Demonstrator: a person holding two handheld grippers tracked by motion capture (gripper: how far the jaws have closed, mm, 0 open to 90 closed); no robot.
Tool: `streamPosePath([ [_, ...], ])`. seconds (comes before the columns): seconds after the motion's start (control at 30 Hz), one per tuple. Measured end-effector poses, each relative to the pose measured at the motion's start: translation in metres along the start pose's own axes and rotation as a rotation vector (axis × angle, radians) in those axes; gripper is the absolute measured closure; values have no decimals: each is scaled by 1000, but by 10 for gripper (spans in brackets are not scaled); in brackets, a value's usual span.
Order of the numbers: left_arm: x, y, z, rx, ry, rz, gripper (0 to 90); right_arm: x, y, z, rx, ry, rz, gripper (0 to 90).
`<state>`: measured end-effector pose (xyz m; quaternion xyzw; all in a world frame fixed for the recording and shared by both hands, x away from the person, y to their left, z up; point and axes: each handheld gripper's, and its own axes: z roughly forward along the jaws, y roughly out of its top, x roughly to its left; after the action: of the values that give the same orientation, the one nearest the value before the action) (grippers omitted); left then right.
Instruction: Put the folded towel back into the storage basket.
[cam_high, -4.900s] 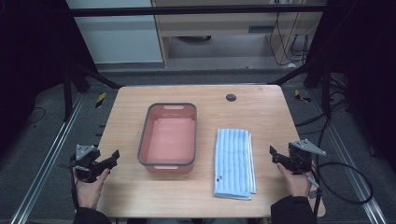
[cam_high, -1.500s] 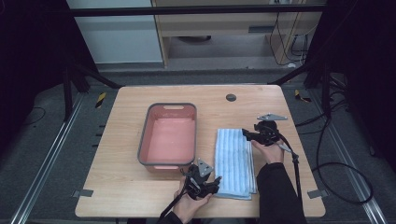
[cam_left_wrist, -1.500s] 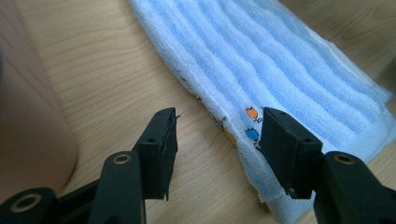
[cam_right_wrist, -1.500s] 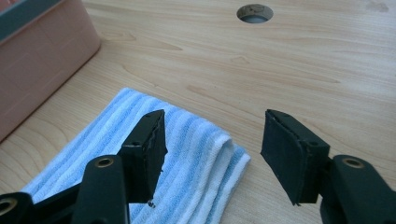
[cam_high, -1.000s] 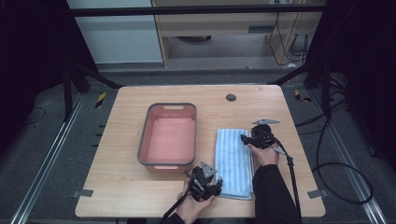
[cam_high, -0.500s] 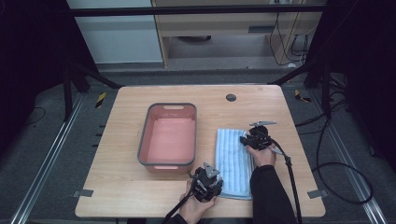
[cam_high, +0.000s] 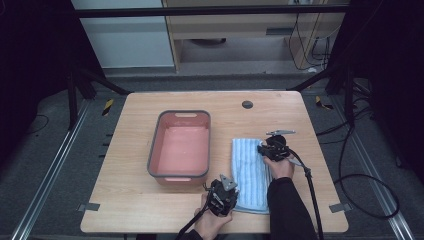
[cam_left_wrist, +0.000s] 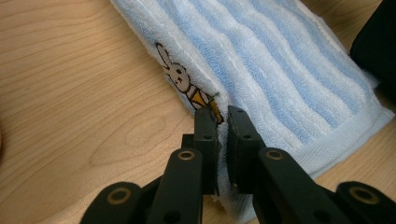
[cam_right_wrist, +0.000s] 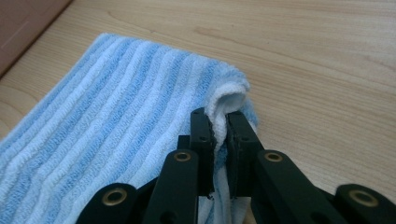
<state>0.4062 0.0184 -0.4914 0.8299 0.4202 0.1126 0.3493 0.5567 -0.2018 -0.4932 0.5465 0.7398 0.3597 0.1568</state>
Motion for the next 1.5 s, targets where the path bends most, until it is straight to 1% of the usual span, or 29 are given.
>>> streamPosePath([
  [0.07, 3, 0, -3, -18, -20, -8, 850, -1, 2, -4, -14, 7, 1, 837],
  [0.13, 4, 1, -5, -30, -25, -15, 853, -1, 5, -10, -32, 11, -2, 837],
  [0.17, 5, 2, -11, -56, -33, -16, 853, -1, 6, -14, -45, 17, -3, 837],
  [0.2, 5, 2, -11, -56, -33, -16, 854, -1, 7, -17, -51, 18, 0, 837],
  [0.23, 6, 5, -17, -80, -35, -12, 854, -1, 9, -20, -62, 22, -2, 837],
  [0.27, 7, 6, -20, -91, -33, -7, 854, -1, 10, -24, -75, 27, 4, 838],
  [0.3, 7, 6, -20, -91, -33, -7, 854, -1, 11, -27, -89, 32, 7, 837],
  [0.33, 7, 8, -24, -99, -35, -3, 854, -1, 11, -27, -89, 32, 7, 837],
  [0.37, 8, 11, -30, -115, -46, -11, 854, -3, 14, -35, -114, 39, 12, 838],
  [0.4, 8, 11, -30, -115, -46, -11, 854, -3, 14, -35, -114, 39, 12, 838],
  [0.43, 8, 13, -33, -124, -47, -9, 854, -4, 16, -41, -129, 40, 19, 838],
  [0.57, 7, 19, -42, -134, -51, 3, 854, -2, 19, -47, -142, 38, 10, 838],
  [0.6, 7, 21, -45, -139, -54, 2, 854, 1, 24, -52, -157, 40, 4, 838],
  [0.63, 7, 21, -45, -139, -54, 2, 854, 1, 24, -52, -157, 40, 4, 838],
  [0.7, 7, 24, -51, -160, -61, 1, 854, 6, 32, -57, -172, 40, -3, 838],
  [0.8, 9, 27, -56, -171, -55, 1, 854, 11, 41, -63, -194, 40, -16, 838],
  [0.83, 10, 29, -59, -188, -56, -4, 854, 13, 43, -64, -203, 40, -21, 838],
  [0.9, 11, 31, -62, -190, -51, 3, 854, 15, 46, -67, -210, 39, -25, 839],
  [0.93, 11, 32, -64, -197, -49, 3, 854, 19, 52, -71, -227, 39, -34, 839],
  [1.0, 13, 34, -67, -208, -50, 4, 854, 21, 55, -72, -230, 38, -31, 839],
  [1.03, 14, 36, -69, -212, -47, 3, 854, 24, 60, -76, -246, 37, -43, 839],
  [1.1, 16, 39, -72, -224, -47, 2, 854, 26, 62, -77, -251, 35, -45, 840],
  [1.13, 18, 41, -75, -235, -45, 0, 854, 31, 69, -81, -263, 29, -51, 840],
  [1.17, 20, 44, -80, -248, -42, -2, 854, 33, 72, -83, -268, 25, -60, 839],
  [1.2, 20, 44, -80, -248, -42, -2, 854, 33, 72, -83, -268, 25, -60, 839],
  [1.27, 25, 49, -89, -265, -35, -2, 854, 41, 80, -86, -276, 18, -76, 840],
  [1.4, 31, 52, -97, -276, -24, -5, 854, 50, 91, -86, -287, 16, -91, 839],
  [1.43, 34, 52, -100, -282, -20, -6, 854, 50, 91, -86, -287, 16, -91, 839],
  [1.5, 41, 54, -106, -294, -11, -14, 855, 58, 99, -84, -291, 17, -100, 839],
])
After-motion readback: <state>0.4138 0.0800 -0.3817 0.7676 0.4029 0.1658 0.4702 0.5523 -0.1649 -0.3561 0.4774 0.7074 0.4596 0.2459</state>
